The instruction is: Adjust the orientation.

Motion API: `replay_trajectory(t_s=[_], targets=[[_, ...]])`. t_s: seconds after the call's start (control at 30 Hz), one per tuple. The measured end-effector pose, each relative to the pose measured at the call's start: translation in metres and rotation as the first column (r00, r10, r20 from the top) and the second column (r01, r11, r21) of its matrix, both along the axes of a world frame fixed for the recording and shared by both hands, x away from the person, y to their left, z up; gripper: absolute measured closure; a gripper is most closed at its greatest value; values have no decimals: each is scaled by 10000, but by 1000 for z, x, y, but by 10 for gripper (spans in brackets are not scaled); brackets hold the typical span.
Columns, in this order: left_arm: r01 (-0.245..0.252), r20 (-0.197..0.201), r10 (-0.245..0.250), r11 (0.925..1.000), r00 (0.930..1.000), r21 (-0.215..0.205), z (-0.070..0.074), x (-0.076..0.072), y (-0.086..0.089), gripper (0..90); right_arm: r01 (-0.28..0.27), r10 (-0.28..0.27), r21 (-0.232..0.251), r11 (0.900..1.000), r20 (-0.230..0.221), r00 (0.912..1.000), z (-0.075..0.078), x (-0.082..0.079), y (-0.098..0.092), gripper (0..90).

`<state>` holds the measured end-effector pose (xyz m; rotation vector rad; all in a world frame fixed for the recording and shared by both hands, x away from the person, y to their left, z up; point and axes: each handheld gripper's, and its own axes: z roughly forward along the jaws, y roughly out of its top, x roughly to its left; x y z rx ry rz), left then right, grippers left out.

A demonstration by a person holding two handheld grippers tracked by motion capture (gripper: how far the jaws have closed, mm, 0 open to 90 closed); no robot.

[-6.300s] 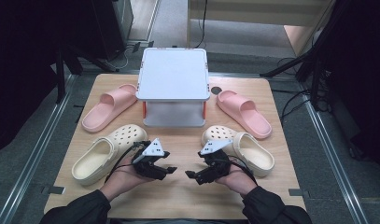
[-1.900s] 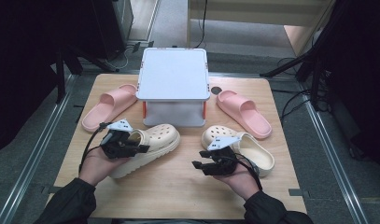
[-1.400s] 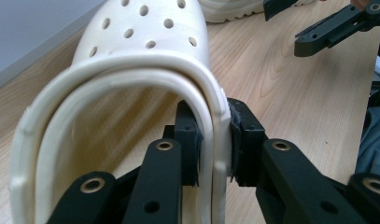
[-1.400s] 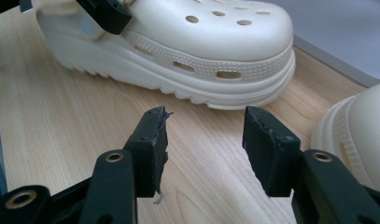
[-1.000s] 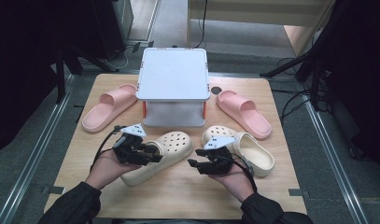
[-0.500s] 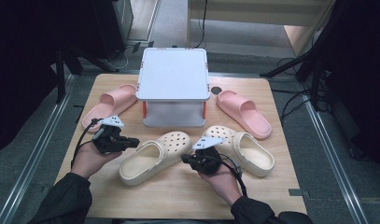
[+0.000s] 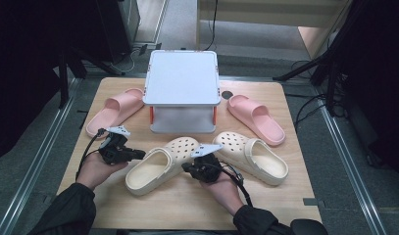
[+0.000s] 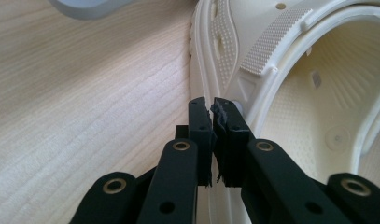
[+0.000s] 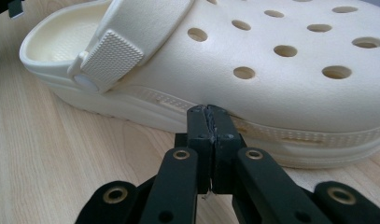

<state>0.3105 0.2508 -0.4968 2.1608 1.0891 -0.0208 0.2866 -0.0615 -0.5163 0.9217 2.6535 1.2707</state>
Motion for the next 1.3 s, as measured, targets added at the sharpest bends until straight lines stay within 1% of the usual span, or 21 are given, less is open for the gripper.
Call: replay_trajectory(t_s=[0.07, 0.13, 0.2, 0.3, 0.37, 0.43, 0.5, 0.6, 0.67, 0.73, 0.77, 0.8, 0.87, 0.93, 0.97, 1.03, 1.07, 1.1, 1.13, 1.17, 1.3], targets=[[-61, 1, 61, 10000, 10000, -50, 0, -3, -1, 869, -72, 72, -5, 10000, -20, 10000, 0, 1, 0, 890], [-4, 28, 4, 10000, 10000, 0, 0, -5, -2, 876, -86, 86, 2, 10000, -33, 10000, 0, 1, 0, 890], [4, -43, -5, 10000, 10000, -78, 0, -8, -2, 879, -53, 53, 0, 10000, -15, 10000, 0, 3, 0, 891], [-125, -157, 120, 9995, 9998, -292, -2, -12, -1, 888, 32, -32, -26, 10000, -145, 9999, 1, 5, 0, 896], [-68, -262, 57, 9992, 9996, -396, -2, -15, -2, 891, 59, -66, -200, 9998, -335, 9994, 1, 6, 2, 900], [-91, -203, 84, 9993, 9998, -349, -2, -20, -2, 891, 78, -87, -245, 9997, -331, 9994, 1, 8, 3, 900], [-19, -259, 10, 9993, 9997, -363, -2, -23, -4, 890, 145, -154, -265, 9995, -344, 9993, 1, 10, 3, 900], [82, -254, -90, 9994, 9996, -329, -2, -30, -7, 889, 247, -255, -153, 9996, -546, 9982, 1, 14, 2, 900], [120, -198, -129, 9990, 9997, -434, -1, -34, -9, 887, 314, -321, -126, 9994, -560, 9979, 1, 18, 2, 900], [65, -135, -73, 9980, 9999, -624, 0, -37, -11, 885, 373, -379, -98, 9993, -628, 9973, 1, 20, 2, 900], [73, -87, -80, 9977, 9999, -672, 1, -38, -11, 882, 358, -361, -64, 9993, -627, 9974, 1, 22, 2, 900], [42, -173, -55, 9970, 9998, -771, 1, -39, -12, 882, 408, -411, -59, 9992, -648, 9971, 1, 23, 3, 900], [29, -175, -43, 9970, 9998, -778, 1, -40, -12, 882, 440, -445, -83, 9990, -643, 9969, 1, 23, 3, 900], [-63, -164, 50, 9968, 9999, -795, 1, -42, -13, 884, 456, -463, -122, 9989, -673, 9967, 2, 25, 4, 899], [-155, -105, 147, 9967, 9998, -797, 1, -45, -16, 883, 465, -474, -160, 9988, -620, 9969, 2, 28, 6, 896], [-186, -101, 179, 9964, 9998, -824, 1, -45, -17, 883, 522, -532, -184, 9985, -634, 9966, 2, 30, 6, 896], [-180, -78, 174, 9961, 9998, -860, 2, -46, -18, 883, 522, -532, -184, 9985, -634, 9966, 2, 30, 6, 896], [-101, -164, 86, 9955, 9998, -940, 2, -46, -21, 883, 540, -554, -254, 9982, -551, 9969, 3, 31, 8, 897], [-101, -164, 86, 9955, 9998, -940, 2, -46, -21, 883, 540, -554, -254, 9982, -551, 9969, 3, 31, 8, 897], [-48, -179, 32, 9957, 9998, -924, 2, -47, -24, 883, 616, -631, -365, 9974, -433, 9971, 4, 33, 8, 897], [101, -259, -130, 9942, 9996, -1074, 0, -47, -30, 874, 780, -797, -424, 9960, -400, 9960, 4, 36, 8, 897]])
